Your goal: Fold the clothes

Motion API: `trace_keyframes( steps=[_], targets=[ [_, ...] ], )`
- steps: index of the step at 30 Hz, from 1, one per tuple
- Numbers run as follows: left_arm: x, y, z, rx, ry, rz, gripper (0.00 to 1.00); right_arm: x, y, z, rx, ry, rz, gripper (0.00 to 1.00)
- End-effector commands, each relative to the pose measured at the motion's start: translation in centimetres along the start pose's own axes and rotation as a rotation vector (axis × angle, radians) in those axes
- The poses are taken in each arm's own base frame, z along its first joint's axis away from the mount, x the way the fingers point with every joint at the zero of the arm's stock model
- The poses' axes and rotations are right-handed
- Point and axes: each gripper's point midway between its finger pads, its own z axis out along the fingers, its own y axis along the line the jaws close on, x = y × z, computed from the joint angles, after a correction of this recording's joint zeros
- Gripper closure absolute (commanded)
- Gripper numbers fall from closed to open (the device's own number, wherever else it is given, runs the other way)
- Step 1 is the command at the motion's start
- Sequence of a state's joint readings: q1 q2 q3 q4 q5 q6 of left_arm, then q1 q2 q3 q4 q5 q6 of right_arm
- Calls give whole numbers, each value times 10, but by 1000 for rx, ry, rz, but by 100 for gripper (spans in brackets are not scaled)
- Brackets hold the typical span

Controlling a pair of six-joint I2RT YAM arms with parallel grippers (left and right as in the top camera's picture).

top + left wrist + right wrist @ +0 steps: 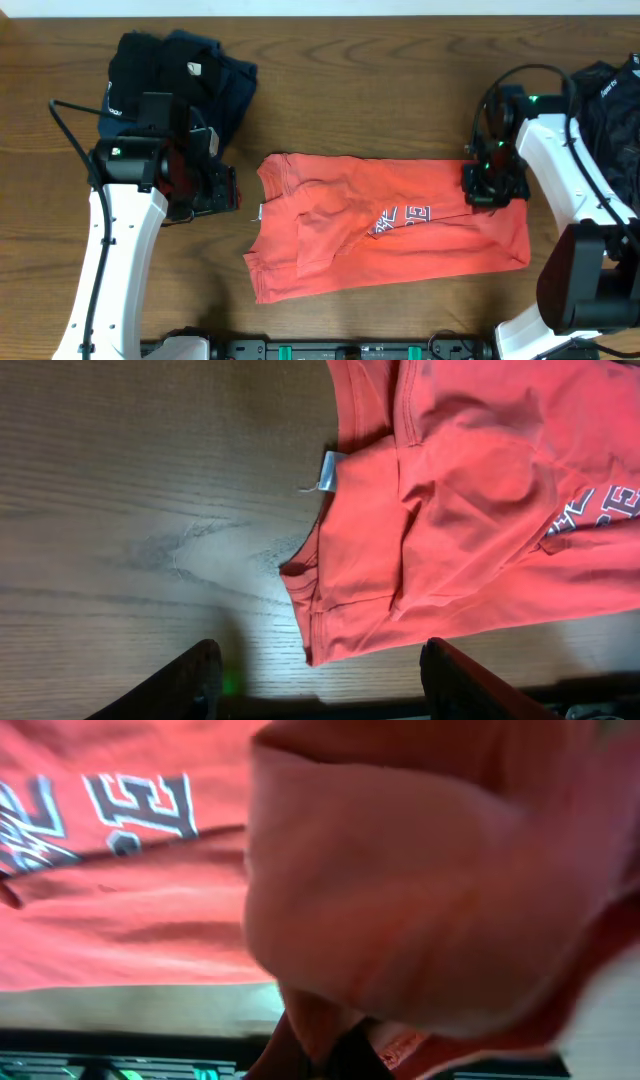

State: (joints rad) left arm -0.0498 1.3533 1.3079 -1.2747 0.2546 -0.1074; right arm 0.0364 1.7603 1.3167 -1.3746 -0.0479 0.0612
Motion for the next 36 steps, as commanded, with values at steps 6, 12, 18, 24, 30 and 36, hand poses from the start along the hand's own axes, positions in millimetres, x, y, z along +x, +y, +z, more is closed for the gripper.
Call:
trace_keyframes(
  steps=[6, 12, 18, 24, 30, 36],
  targets=[
    [-3, 0, -3, -5, -24, 15, 35, 9, 25, 4, -25, 13, -43, 78],
    [-3, 0, -3, -5, -24, 15, 34, -15, 29, -19, -157, -160, 7, 58],
    [-5, 0, -3, -4, -31, 16, 34, -41, -15, -31, -247, -279, 214, 84],
    [-8, -1, -3, -2, -44, 18, 34, -56, -42, 1, -264, -316, 343, 88],
    [-8, -1, -3, -2, -43, 19, 34, -58, -40, 37, -277, -312, 372, 90],
    [-8, -1, -3, -2, -43, 19, 34, -20, 3, 42, -479, -153, 292, 99]
  ],
)
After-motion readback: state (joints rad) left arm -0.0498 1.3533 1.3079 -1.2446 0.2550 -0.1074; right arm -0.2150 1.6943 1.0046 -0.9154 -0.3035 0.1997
